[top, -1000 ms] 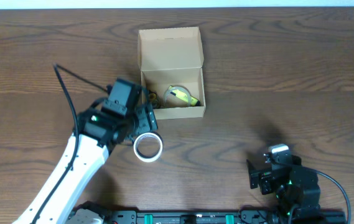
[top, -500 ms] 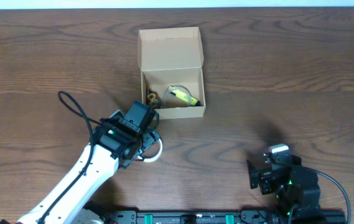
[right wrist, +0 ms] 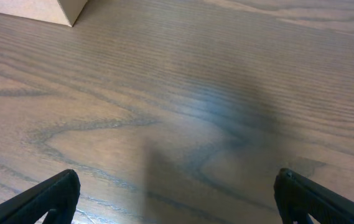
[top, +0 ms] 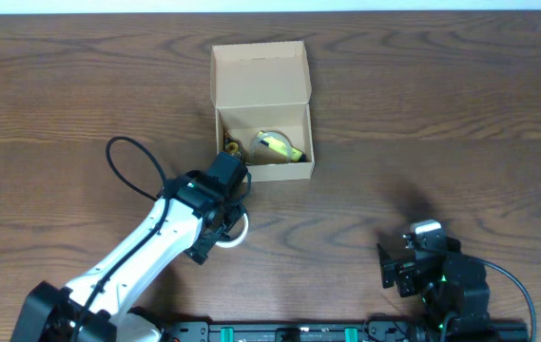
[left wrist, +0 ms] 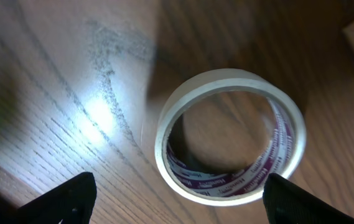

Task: Pack container
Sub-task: 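Grasp the rim of the white masking tape roll with the left gripper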

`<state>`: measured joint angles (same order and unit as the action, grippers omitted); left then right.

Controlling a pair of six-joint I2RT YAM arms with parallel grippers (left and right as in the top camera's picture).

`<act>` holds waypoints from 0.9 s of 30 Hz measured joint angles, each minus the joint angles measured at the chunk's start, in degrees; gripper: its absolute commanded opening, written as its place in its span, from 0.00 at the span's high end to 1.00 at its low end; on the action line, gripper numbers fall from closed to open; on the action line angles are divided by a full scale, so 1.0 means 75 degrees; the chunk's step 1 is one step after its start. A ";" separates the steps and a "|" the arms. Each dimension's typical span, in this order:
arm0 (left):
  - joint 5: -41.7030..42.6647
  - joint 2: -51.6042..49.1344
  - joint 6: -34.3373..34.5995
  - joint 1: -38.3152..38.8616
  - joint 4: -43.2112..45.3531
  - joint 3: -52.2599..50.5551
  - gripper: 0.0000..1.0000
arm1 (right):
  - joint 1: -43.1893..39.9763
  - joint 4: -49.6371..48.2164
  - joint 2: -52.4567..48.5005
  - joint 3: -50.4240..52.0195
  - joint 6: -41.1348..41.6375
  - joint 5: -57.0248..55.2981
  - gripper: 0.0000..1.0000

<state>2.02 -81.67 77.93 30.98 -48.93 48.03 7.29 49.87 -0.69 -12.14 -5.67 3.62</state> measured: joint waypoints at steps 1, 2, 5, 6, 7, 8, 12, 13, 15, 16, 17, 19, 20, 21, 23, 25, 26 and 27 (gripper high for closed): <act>0.0052 -0.0093 0.0082 0.0000 0.0000 0.0000 0.14 | 0.0000 0.0000 0.0000 0.0000 0.0000 0.0000 0.01; 0.0096 -0.0178 0.0160 0.0000 0.0003 0.0000 0.13 | 0.0000 0.0000 0.0000 0.0000 0.0000 0.0003 0.01; 0.0143 -0.0373 0.0268 0.0000 0.0012 0.0000 0.13 | 0.0000 0.0000 0.0000 0.0000 0.0000 0.0003 0.01; 0.0163 -0.0420 0.0300 0.0000 0.0015 0.0000 0.14 | 0.0000 0.0000 0.0000 0.0000 0.0000 0.0000 0.01; 0.0166 -0.0455 0.0338 0.0000 0.0015 0.0000 0.14 | 0.0000 0.0000 0.0000 0.0000 0.0003 0.0003 0.01; 0.0187 -0.0487 0.0393 0.0000 0.0020 0.0000 0.14 | 0.0000 0.0000 0.0000 0.0000 0.0000 0.0000 0.01; 0.0230 -0.0513 0.0478 0.0000 0.0440 -0.0204 0.14 | 0.0000 0.0000 0.0000 0.0000 0.0000 0.0003 0.01; 0.0254 -0.0513 0.0498 0.0000 0.0568 -0.0303 0.14 | 0.0000 0.0000 0.0000 0.0000 0.0000 0.0003 0.01; 0.0283 -0.0513 0.0565 0.0000 0.0781 -0.0525 0.16 | 0.0000 0.0000 0.0000 0.0000 0.0000 0.0003 0.01; 0.0294 -0.0519 0.0621 0.0000 0.0796 -0.0615 0.17 | 0.0000 0.0000 0.0000 0.0000 0.0000 0.0000 0.01; 0.0312 -0.0525 0.0641 0.0000 0.0807 -0.0673 0.19 | 0.0000 0.0000 0.0000 0.0000 0.0000 0.0000 0.01; 0.0323 -0.0533 0.0679 0.0000 0.0816 -0.0740 0.24 | 0.0000 0.0000 0.0000 0.0000 0.0000 0.0003 0.01; 0.0332 -0.0536 0.0705 0.0000 0.0819 -0.0758 0.25 | 0.0000 0.0000 0.0000 0.0000 0.0000 0.0000 0.01; 0.0335 -0.0539 0.0734 0.0000 0.0831 -0.0769 0.27 | 0.0000 0.0000 0.0000 0.0000 0.0000 0.0003 0.01; 0.0341 -0.0542 0.0781 0.0000 0.0906 -0.0825 0.28 | 0.0000 0.0000 0.0000 0.0000 0.0000 0.0000 0.01; 0.0353 -0.0545 0.0796 0.0000 0.1093 -0.0924 0.30 | 0.0000 0.0000 0.0000 0.0000 0.0000 0.0000 0.01; 0.0379 -0.0548 0.0807 0.0000 0.1265 -0.1000 0.34 | 0.0000 0.0000 0.0000 0.0000 0.0000 0.0003 0.01; 0.0402 -0.0557 0.0816 0.0000 0.1352 -0.1055 0.36 | 0.0000 0.0000 0.0000 0.0000 0.0000 0.0003 0.01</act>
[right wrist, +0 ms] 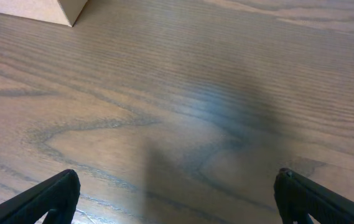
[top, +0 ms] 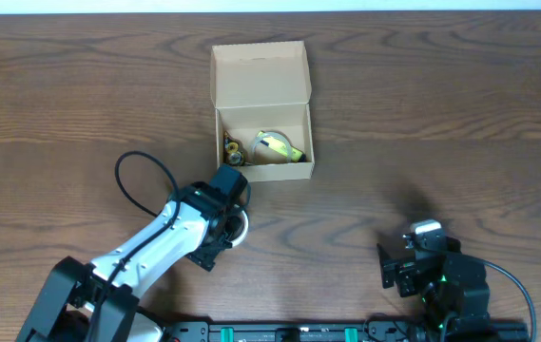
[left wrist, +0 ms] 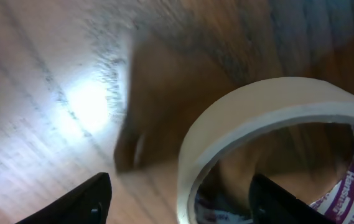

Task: Pack container
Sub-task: 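Grasp the rim of the white masking tape roll with the left gripper, then lift the tape roll into the box and release it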

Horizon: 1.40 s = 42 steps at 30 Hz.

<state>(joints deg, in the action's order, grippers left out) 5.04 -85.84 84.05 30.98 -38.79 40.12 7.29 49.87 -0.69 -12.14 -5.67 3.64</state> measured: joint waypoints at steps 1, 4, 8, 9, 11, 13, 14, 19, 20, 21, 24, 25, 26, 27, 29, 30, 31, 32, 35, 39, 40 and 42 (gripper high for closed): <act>0.0041 -0.0017 0.0017 0.0000 0.0099 -0.0073 0.40 | 0.0000 0.0000 0.0000 0.0000 0.0000 0.0000 0.01; 0.0108 -0.0044 0.0032 0.0000 0.0256 -0.0125 0.52 | 0.0000 0.0000 0.0000 0.0000 0.0000 -0.0003 0.01; 0.0143 -0.0041 0.0020 0.0000 0.0271 -0.0131 0.71 | 0.0000 0.0000 0.0000 0.0000 0.0000 -0.0003 0.01; 0.0152 -0.0041 0.0015 0.0000 0.0268 -0.0131 0.76 | 0.0000 0.0000 0.0000 0.0000 0.0000 -0.0003 0.01; 0.0166 -0.0041 0.0015 0.0000 0.0268 -0.0134 0.85 | 0.0000 0.0000 0.0000 0.0000 0.0000 -0.0003 0.01; 0.0163 -0.0041 -0.0003 0.0000 0.0268 -0.0134 0.93 | 0.0000 0.0000 0.0000 0.0000 0.0000 0.0000 0.01; 0.0166 -0.0041 0.0012 0.0000 0.0265 -0.0134 0.95 | 0.0000 0.0000 0.0000 0.0000 0.0000 -0.0003 0.01; 0.0125 0.0035 -0.0003 0.0000 0.0268 -0.0152 0.94 | 0.0000 0.0000 0.0000 0.0000 0.0000 -0.0003 0.01; 0.0093 0.0119 -0.0029 0.0000 0.0262 -0.0166 0.94 | 0.0000 0.0000 0.0000 0.0000 0.0000 0.0000 0.01; 0.0061 0.0245 -0.0061 0.0000 0.0256 -0.0175 0.94 | 0.0000 0.0000 0.0000 0.0000 0.0000 -0.0003 0.01; -0.0052 0.0813 -0.0213 0.0000 0.0134 -0.0175 0.94 | 0.0000 0.0000 0.0000 0.0000 0.0000 0.0000 0.01; -0.0082 0.1000 -0.0239 0.0000 0.0035 -0.0175 0.95 | 0.0000 0.0000 0.0000 0.0000 0.0000 0.0000 0.01; -0.0105 0.1172 -0.0254 0.0000 -0.0085 -0.0175 0.94 | 0.0000 0.0000 0.0000 0.0000 0.0000 -0.0003 0.01; -0.0119 0.1326 -0.0268 0.0000 -0.0213 -0.0175 0.95 | 0.0000 0.0000 0.0000 0.0000 0.0000 0.0000 0.01; -0.0134 0.1603 -0.0306 0.0000 -0.0449 -0.0175 0.94 | 0.0000 0.0000 0.0000 0.0000 0.0000 0.0000 0.01; -0.0137 0.1751 -0.0376 0.0000 -0.0551 -0.0175 0.94 | 0.0000 0.0000 0.0000 0.0000 0.0000 -0.0003 0.01; -0.0157 0.1900 -0.0452 0.0000 -0.0627 -0.0175 0.94 | 0.0000 0.0000 0.0000 0.0000 0.0003 -0.0003 0.01; -0.0184 0.2090 -0.0571 0.0000 -0.0667 -0.0175 0.94 | 0.0000 0.0000 0.0000 0.0000 0.0000 0.0000 0.01; -0.0329 0.2585 -0.0848 0.0000 -0.0731 -0.0175 0.94 | 0.0000 0.0000 0.0000 0.0000 0.0000 -0.0003 0.01; -0.0682 0.3075 -0.1358 0.0000 -0.0813 -0.0157 0.95 | 0.0000 0.0000 0.0000 0.0000 0.0000 -0.0003 0.01; -0.0764 0.3075 -0.1492 0.0000 -0.0828 -0.0128 0.94 | 0.0000 0.0000 0.0000 0.0000 0.0000 0.0000 0.01; -0.0968 0.3054 -0.1874 0.0000 -0.0895 0.0055 0.94 | 0.0000 0.0000 0.0000 0.0000 0.0000 -0.0003 0.01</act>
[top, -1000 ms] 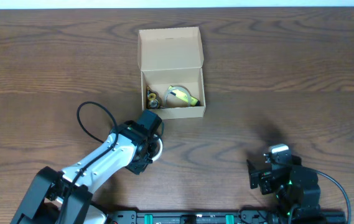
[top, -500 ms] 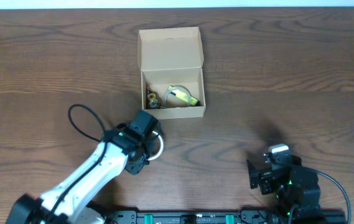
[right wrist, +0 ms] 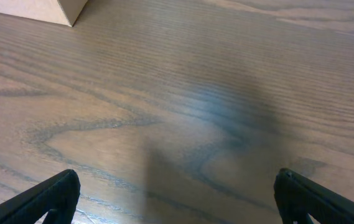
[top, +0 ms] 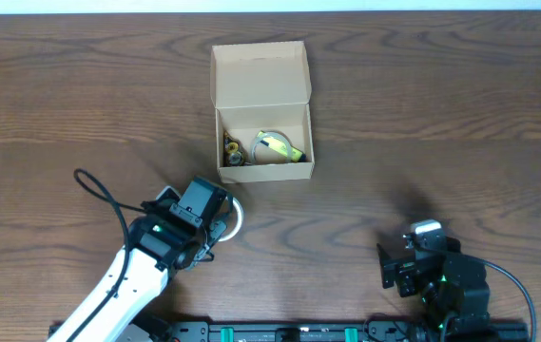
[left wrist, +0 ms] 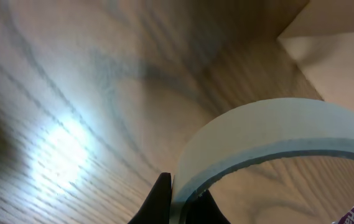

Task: Pack container
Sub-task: 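Lift the tape roll into the box and release it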

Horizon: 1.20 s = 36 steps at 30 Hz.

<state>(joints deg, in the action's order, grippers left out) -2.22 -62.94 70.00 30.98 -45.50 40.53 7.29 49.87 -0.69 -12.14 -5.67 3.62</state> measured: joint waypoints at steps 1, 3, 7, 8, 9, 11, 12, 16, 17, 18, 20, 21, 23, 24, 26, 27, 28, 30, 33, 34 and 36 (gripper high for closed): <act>-0.0119 -0.0009 -0.0227 0.0000 -0.0012 0.0189 0.94 | 0.0000 0.0000 0.0000 0.0000 0.0000 0.0000 0.01; -0.0382 -0.0047 -0.0679 0.0000 -0.0087 0.0676 0.94 | 0.0000 0.0000 0.0000 0.0000 0.0000 0.0003 0.01; -0.0985 -0.0321 -0.1696 0.0000 -0.0420 0.1990 0.95 | 0.0000 0.0000 0.0000 0.0000 0.0000 0.0000 0.01; -0.1157 -0.0466 -0.1999 0.0000 -0.0533 0.2363 0.95 | 0.0000 0.0000 0.0000 0.0000 0.0000 -0.0003 0.01; -0.1276 -0.0615 -0.2229 -0.0003 -0.0632 0.2652 0.94 | 0.0000 0.0000 0.0000 0.0000 0.0003 0.0000 0.01; -0.1486 -0.0956 -0.2684 -0.0006 -0.0766 0.3203 0.94 | 0.0000 0.0000 0.0000 0.0000 0.0000 0.0000 0.01; -0.1565 -0.1174 -0.2940 -0.0026 -0.0839 0.3497 0.95 | 0.0000 0.0000 0.0000 0.0000 0.0000 0.0003 0.01; -0.1647 -0.2215 -0.3829 -0.0286 -0.0921 0.4622 0.95 | 0.0000 0.0000 0.0000 0.0000 0.0003 0.0000 0.01; -0.1638 -0.2480 -0.4013 -0.0367 -0.0912 0.4864 0.94 | 0.0000 0.0000 0.0000 0.0000 0.0000 0.0000 0.01; -0.1600 -0.2836 -0.4264 -0.0481 -0.0915 0.5193 0.94 | 0.0000 0.0000 0.0000 0.0000 0.0000 0.0000 0.01; -0.1454 -0.3494 -0.4715 -0.0673 -0.0930 0.5759 0.95 | 0.0000 0.0000 0.0003 0.0000 0.0000 0.0000 0.01; -0.1381 -0.3692 -0.4838 -0.0726 -0.0953 0.5960 0.94 | 0.0000 0.0000 0.0003 0.0000 0.0000 0.0000 0.01; -0.1110 -0.4403 -0.5286 -0.0883 -0.0915 0.6642 0.94 | 0.0000 0.0000 0.0003 0.0000 0.0000 0.0003 0.01; -0.1035 -0.4616 -0.5418 -0.0921 -0.0976 0.6851 0.95 | 0.0000 0.0000 0.0000 0.0000 0.0000 0.0003 0.01; -0.0889 -0.5027 -0.5648 -0.0962 -0.1096 0.7248 0.94 | 0.0000 0.0000 0.0000 0.0000 0.0000 0.0003 0.01; -0.0807 -0.5243 -0.5759 -0.0968 -0.1166 0.7449 0.94 | 0.0000 0.0000 0.0000 0.0000 0.0000 0.0003 0.01; -0.0726 -0.5453 -0.5840 -0.0968 -0.1230 0.7612 0.94 | 0.0000 0.0000 0.0000 0.0000 0.0000 0.0000 0.01; -0.0574 -0.5802 -0.5974 -0.0968 -0.1364 0.7831 0.94 | 0.0000 0.0000 0.0003 0.0000 0.0000 0.0000 0.01; -0.0385 -0.6210 -0.6065 -0.0968 -0.1451 0.7918 0.94 | 0.0000 0.0000 0.0000 0.0000 0.0000 0.0000 0.01; -0.0306 -0.6341 -0.6100 -0.0968 -0.1466 0.7918 0.94 | 0.0000 0.0000 0.0000 0.0000 0.0000 0.0000 0.01; -0.0134 -0.6601 -0.6137 -0.0968 -0.1478 0.7918 0.94 | 0.0000 0.0000 0.0000 0.0000 0.0000 0.0000 0.01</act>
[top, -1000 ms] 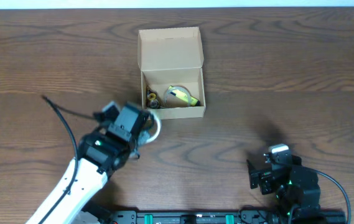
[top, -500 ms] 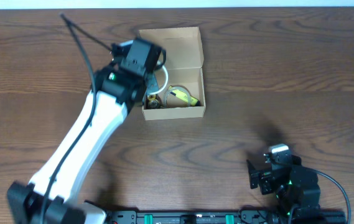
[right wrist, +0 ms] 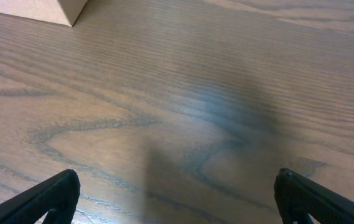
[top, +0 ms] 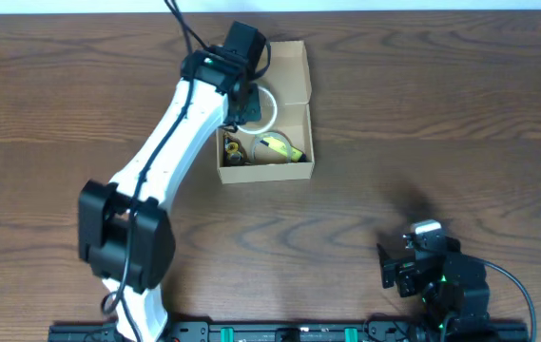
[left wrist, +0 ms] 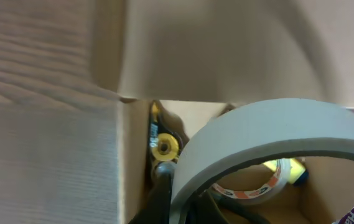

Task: Pack container
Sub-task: 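Lift the tape roll into the box and release it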

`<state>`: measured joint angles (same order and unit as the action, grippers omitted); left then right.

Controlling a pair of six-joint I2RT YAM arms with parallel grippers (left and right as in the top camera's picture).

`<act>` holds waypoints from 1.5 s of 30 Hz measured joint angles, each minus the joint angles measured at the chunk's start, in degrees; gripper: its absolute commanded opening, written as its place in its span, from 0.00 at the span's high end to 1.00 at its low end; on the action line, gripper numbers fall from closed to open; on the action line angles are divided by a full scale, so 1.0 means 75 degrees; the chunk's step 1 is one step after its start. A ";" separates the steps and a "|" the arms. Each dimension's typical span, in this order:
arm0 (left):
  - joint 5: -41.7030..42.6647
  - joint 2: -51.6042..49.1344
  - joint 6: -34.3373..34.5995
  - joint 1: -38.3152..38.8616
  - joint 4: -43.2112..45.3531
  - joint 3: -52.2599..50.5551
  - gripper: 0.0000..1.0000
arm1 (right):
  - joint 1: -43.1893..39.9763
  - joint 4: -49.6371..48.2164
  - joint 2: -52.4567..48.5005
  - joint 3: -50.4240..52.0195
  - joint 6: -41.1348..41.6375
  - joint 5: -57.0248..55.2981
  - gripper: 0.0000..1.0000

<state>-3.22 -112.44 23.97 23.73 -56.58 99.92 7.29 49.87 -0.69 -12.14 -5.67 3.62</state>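
Observation:
The open cardboard box [top: 300,142] stands at the table's far middle with its lid flap [top: 289,65] folded back. My left gripper [top: 248,107] hangs over the box's back left part, shut on the rim of a cream masking-tape roll [top: 268,106]. In the left wrist view the roll [left wrist: 270,127] arches over the gripper [left wrist: 181,200], with the box interior below. Inside lie a small yellow-and-dark item [left wrist: 164,147], a clear tape ring with orange print [left wrist: 251,188] and a yellow-green object [top: 280,145]. My right gripper [top: 398,269] sits low at the front right, open and empty [right wrist: 177,199].
A corner of the box [right wrist: 71,9] shows at the top left of the right wrist view. Bare wooden table [top: 441,123] lies to the right of the box, and the left arm's cable [top: 180,19] loops past the far edge.
My left arm has moved from the table in front of the box to above the box, still carrying the tape roll, which is now off the table and over the box. The right arm has not moved.
The tape roll lay flat on the table in front of the box with my left gripper open above it. The gripper then stood lower, astride the rim, then was shut on the rim. Now the roll hangs over the box. The right gripper stayed parked and open.

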 measured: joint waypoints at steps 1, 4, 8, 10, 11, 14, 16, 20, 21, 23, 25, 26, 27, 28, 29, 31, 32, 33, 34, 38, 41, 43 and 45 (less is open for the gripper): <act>0.0067 -0.0111 -0.0009 0.0000 -0.0003 0.0000 0.95 | 0.0000 0.0000 0.0000 0.0000 0.0000 0.0003 0.01; 0.0280 -0.0370 -0.0009 0.0000 -0.0003 0.0000 0.94 | 0.0000 0.0000 0.0000 0.0000 0.0000 0.0000 0.01; 0.0525 -0.0568 -0.0012 0.0006 -0.0006 0.0000 0.94 | 0.0000 0.0000 0.0000 0.0000 0.0000 0.0000 0.01; 0.0574 -0.0600 -0.0015 0.0009 -0.0009 0.0003 0.95 | 0.0000 0.0000 0.0000 0.0000 0.0000 0.0003 0.01; 0.0583 -0.0615 -0.0017 0.0017 -0.0026 0.0003 0.95 | 0.0000 0.0000 0.0000 0.0000 0.0003 0.0000 0.01; 0.0606 -0.0682 -0.0032 0.0058 -0.0117 0.0006 0.94 | 0.0000 0.0000 0.0000 0.0000 0.0000 0.0000 0.01; 0.0609 -0.0749 -0.0032 0.0099 -0.0259 0.0006 0.94 | 0.0000 0.0000 0.0000 0.0000 0.0000 0.0000 0.01; 0.0609 -0.0933 -0.0032 0.0213 -0.0358 0.0009 0.95 | 0.0000 0.0000 0.0000 0.0000 0.0000 0.0003 0.01; 0.0609 -0.0965 -0.0032 0.0259 -0.0367 0.0009 0.94 | 0.0000 0.0000 0.0000 0.0000 0.0000 0.0000 0.01; 0.0612 -0.0991 -0.0032 0.0326 -0.0376 0.0009 0.94 | 0.0000 0.0000 0.0000 0.0000 0.0000 0.0000 0.01; 0.0612 -0.0991 -0.0032 0.0376 -0.0376 0.0009 0.95 | 0.0000 0.0000 0.0000 0.0000 0.0000 0.0000 0.01; 0.0612 -0.0991 -0.0032 0.0396 -0.0376 0.0009 0.94 | 0.0000 0.0000 0.0000 0.0000 0.0000 0.0000 0.01; 0.0612 -0.0991 -0.0032 0.0405 -0.0376 0.0009 0.94 | 0.0000 0.0000 0.0003 0.0000 0.0000 0.0000 0.01; 0.0612 -0.0991 -0.0032 0.0405 -0.0376 0.0009 0.94 | 0.0000 0.0000 0.0000 0.0000 0.0000 0.0003 0.01; 0.0609 -0.0991 -0.0032 0.0402 -0.0376 0.0009 0.95 | 0.0000 0.0000 0.0000 0.0000 0.0003 0.0003 0.01; 0.0609 -0.0991 -0.0032 0.0402 -0.0379 0.0009 0.94 | 0.0000 0.0000 0.0000 0.0000 0.0000 0.0000 0.01; 0.0609 -0.0991 -0.0032 0.0402 -0.0379 0.0009 0.94 | 0.0000 0.0000 0.0003 0.0000 0.0000 0.0003 0.01; 0.0609 -0.0991 -0.0032 0.0402 -0.0379 0.0009 0.95 | 0.0000 0.0000 0.0000 0.0000 0.0000 0.0000 0.01; 0.0609 -0.0991 -0.0032 0.0402 -0.0379 0.0009 0.94 | 0.0000 0.0000 0.0000 0.0000 0.0000 0.0003 0.01; 0.0609 -0.0991 -0.0032 0.0402 -0.0379 0.0009 0.94 | 0.0000 0.0000 0.0003 0.0000 0.0000 0.0000 0.01; 0.0606 -0.0991 -0.0032 0.0402 -0.0379 0.0009 0.94 | 0.0000 0.0000 0.0000 0.0000 0.0000 0.0000 0.01; 0.0603 -0.0994 -0.0038 0.0402 -0.0376 0.0009 0.94 | 0.0000 0.0000 0.0000 0.0000 0.0000 0.0000 0.01; 0.0603 -0.1011 -0.0038 0.0402 -0.0376 0.0009 0.94 | 0.0000 0.0000 0.0000 0.0000 0.0000 0.0000 0.01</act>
<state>1.30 -120.03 23.68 26.74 -59.40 99.98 7.29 49.87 -0.69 -12.14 -5.67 3.62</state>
